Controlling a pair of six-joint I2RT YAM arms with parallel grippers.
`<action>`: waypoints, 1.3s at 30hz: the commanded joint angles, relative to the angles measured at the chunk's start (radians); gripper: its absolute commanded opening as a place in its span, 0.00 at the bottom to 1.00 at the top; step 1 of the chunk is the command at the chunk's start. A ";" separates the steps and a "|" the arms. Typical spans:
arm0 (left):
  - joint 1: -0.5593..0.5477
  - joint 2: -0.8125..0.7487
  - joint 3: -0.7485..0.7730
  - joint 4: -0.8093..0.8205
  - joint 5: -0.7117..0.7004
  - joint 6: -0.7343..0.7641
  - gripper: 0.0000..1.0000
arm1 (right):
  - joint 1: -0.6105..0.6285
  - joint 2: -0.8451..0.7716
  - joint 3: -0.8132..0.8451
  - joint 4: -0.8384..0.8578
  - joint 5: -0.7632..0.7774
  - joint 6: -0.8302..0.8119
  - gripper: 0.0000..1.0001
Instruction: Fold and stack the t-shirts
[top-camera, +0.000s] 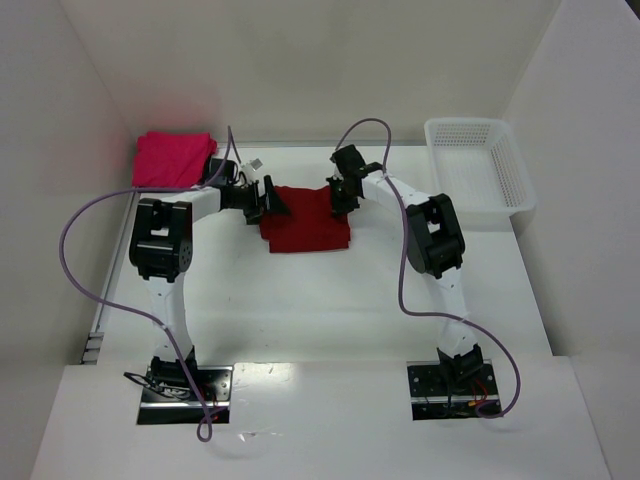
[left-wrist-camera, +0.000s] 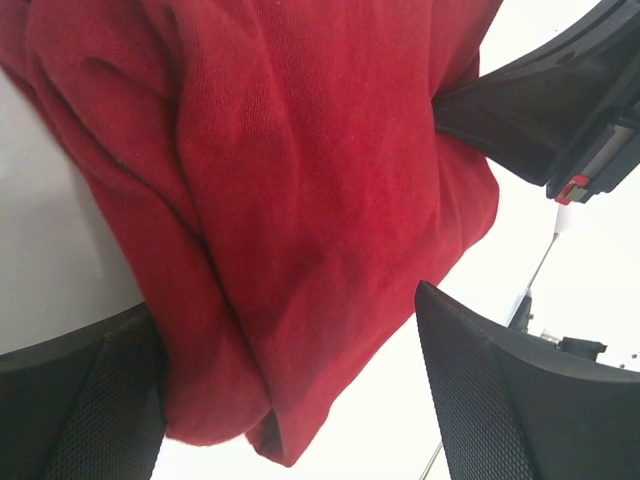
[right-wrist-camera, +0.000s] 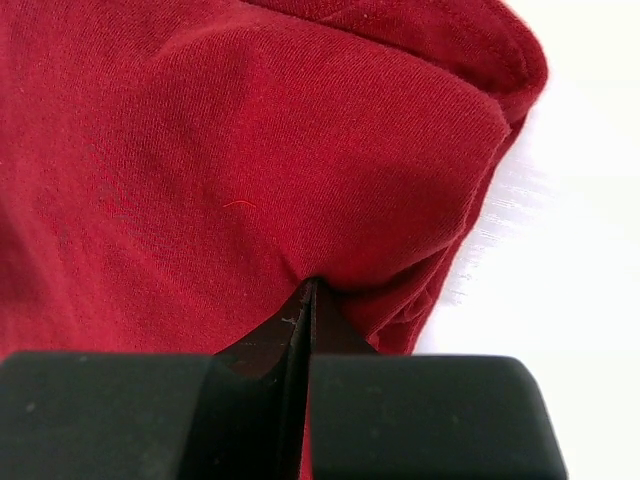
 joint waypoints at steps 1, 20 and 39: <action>-0.015 0.058 -0.047 0.022 -0.052 -0.031 0.94 | 0.000 0.046 0.026 0.041 -0.033 0.017 0.00; -0.053 0.067 -0.013 0.013 -0.118 -0.090 0.41 | 0.000 0.055 0.036 0.050 -0.033 0.026 0.00; 0.004 0.150 0.341 -0.281 -0.185 0.094 0.60 | 0.009 -0.037 -0.107 0.115 -0.141 0.115 0.00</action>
